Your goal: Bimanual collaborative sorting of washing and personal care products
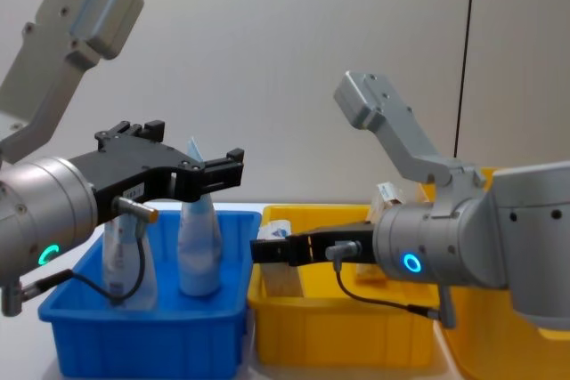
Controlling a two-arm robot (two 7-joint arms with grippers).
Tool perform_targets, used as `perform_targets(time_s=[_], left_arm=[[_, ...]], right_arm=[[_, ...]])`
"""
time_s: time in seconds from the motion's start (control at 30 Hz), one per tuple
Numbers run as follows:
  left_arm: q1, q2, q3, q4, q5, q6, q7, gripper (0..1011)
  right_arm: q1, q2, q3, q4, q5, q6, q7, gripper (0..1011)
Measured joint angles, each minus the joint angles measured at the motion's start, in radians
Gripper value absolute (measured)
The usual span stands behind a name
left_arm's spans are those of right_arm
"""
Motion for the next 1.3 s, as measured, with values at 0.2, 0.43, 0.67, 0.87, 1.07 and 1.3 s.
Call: perform_targets(time_s=[0.2, 0.43, 0.67, 0.87, 1.07, 1.3], left_arm=[[0.000, 0.000, 0.000, 0.000, 0.000, 0.000, 0.000, 1001], [0.000, 0.000, 0.000, 0.000, 0.000, 0.000, 0.000, 1001], [0.000, 0.000, 0.000, 0.000, 0.000, 0.000, 0.000, 1001], [0.000, 0.000, 0.000, 0.000, 0.000, 0.000, 0.000, 1001], [0.000, 0.000, 0.000, 0.000, 0.000, 0.000, 0.000, 1001], [0.000, 0.000, 0.000, 0.000, 0.000, 0.000, 0.000, 1001]], right_arm=[[-0.001, -0.007, 0.004, 0.008, 0.001, 0.001, 0.004, 1002], [0.011, -0.021, 0.005, 0.034, -0.004, 0.001, 0.009, 1002], [0.026, -0.031, -0.001, 0.054, -0.022, 0.007, 0.004, 1002], [0.038, -0.039, -0.006, 0.068, -0.039, 0.012, -0.010, 1002], [0.044, -0.045, -0.005, 0.076, -0.049, 0.020, -0.022, 1002], [0.044, -0.050, 0.004, 0.082, -0.057, 0.032, -0.038, 1002]])
